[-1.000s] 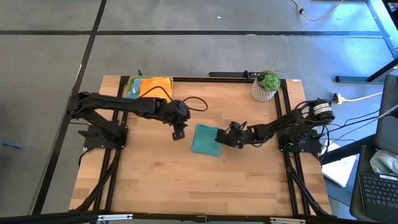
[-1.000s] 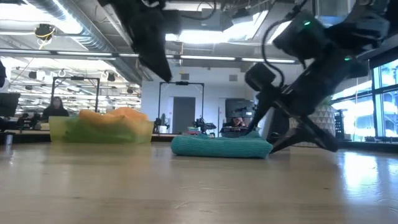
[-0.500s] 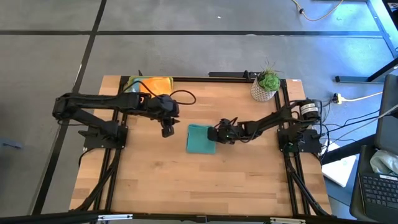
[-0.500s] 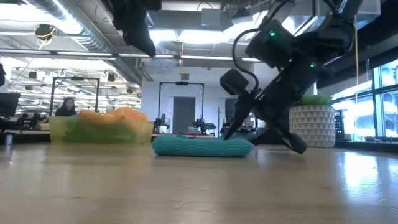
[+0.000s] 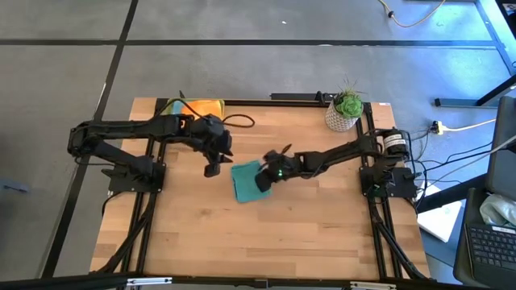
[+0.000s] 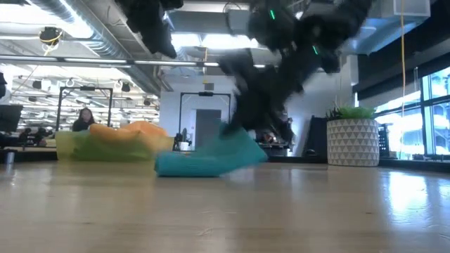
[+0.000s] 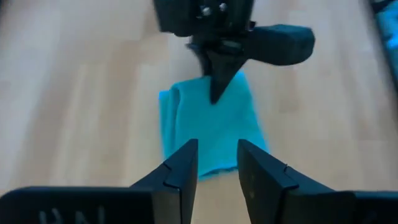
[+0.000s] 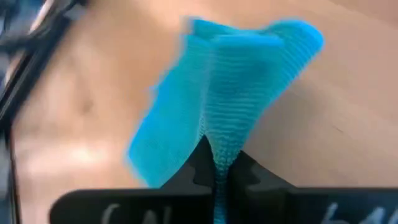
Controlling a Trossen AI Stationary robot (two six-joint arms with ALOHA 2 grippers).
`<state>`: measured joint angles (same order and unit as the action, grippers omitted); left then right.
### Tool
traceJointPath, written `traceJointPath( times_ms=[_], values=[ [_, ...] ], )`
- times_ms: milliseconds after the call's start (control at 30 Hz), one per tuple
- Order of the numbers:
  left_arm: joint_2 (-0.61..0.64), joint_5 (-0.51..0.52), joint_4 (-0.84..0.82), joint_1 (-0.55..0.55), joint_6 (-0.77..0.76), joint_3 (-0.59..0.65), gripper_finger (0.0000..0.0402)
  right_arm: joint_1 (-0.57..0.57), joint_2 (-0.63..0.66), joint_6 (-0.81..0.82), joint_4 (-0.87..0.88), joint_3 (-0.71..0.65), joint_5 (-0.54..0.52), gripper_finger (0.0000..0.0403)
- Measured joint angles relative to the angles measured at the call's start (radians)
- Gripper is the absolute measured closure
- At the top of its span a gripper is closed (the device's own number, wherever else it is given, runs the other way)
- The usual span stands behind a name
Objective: Fold microfiber towels
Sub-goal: Put the folded blue towel into the yellow bin
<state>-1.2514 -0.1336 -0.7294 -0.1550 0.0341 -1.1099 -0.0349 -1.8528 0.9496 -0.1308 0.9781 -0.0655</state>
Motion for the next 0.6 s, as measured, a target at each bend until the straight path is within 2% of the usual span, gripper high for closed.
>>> traceJointPath(
  times_ms=[67,200,300,433,600],
  values=[
    [0.000,-0.085,0.002,-0.023,0.000,0.000,0.0296,-0.003,0.014,-0.141,0.113,0.078,0.021,0.0398],
    [0.000,-0.183,0.004,-0.069,0.002,0.000,0.0279,-0.018,0.010,-0.429,0.371,0.258,0.044,0.0399],
    [0.000,-0.260,0.017,-0.101,0.027,0.000,0.0256,-0.027,0.017,-0.647,0.503,0.386,0.042,0.0399],
    [0.000,-0.357,0.088,-0.136,0.039,0.000,0.0224,-0.028,0.015,-0.858,0.628,0.512,0.043,0.0400],
    [0.000,-0.386,0.164,-0.193,0.020,0.000,0.0194,-0.025,0.016,-1.079,0.767,0.625,0.048,0.0401]
  ],
)
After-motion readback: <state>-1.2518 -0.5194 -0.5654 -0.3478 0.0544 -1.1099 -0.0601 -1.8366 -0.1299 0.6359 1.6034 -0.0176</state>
